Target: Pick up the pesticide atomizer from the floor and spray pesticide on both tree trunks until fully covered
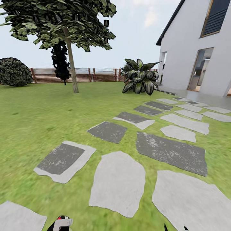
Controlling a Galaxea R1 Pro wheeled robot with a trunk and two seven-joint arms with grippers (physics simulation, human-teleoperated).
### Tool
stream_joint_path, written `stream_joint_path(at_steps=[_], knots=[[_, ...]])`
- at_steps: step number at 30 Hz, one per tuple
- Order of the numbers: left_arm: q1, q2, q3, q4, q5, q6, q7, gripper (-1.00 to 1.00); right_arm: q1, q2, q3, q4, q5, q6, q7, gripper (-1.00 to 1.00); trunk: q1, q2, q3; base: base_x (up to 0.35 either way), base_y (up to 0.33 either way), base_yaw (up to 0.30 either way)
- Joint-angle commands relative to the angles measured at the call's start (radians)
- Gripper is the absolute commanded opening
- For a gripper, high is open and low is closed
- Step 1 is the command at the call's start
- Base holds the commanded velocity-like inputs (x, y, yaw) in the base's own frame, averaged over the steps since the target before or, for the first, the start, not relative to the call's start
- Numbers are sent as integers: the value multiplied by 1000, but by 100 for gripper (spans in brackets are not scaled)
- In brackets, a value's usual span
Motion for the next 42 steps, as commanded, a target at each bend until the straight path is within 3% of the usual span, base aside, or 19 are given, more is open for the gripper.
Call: stream_joint_path(at_steps=[1,42], knots=[[0,0,0,0,0,0,0,-100,0,0,0,0,0,0,0,100,0,0,0,340,0,0],[0,0,0,-1,0,0,0,-100,0,0,0,0,0,-1,0,100,0,0,0,340,0,0]])
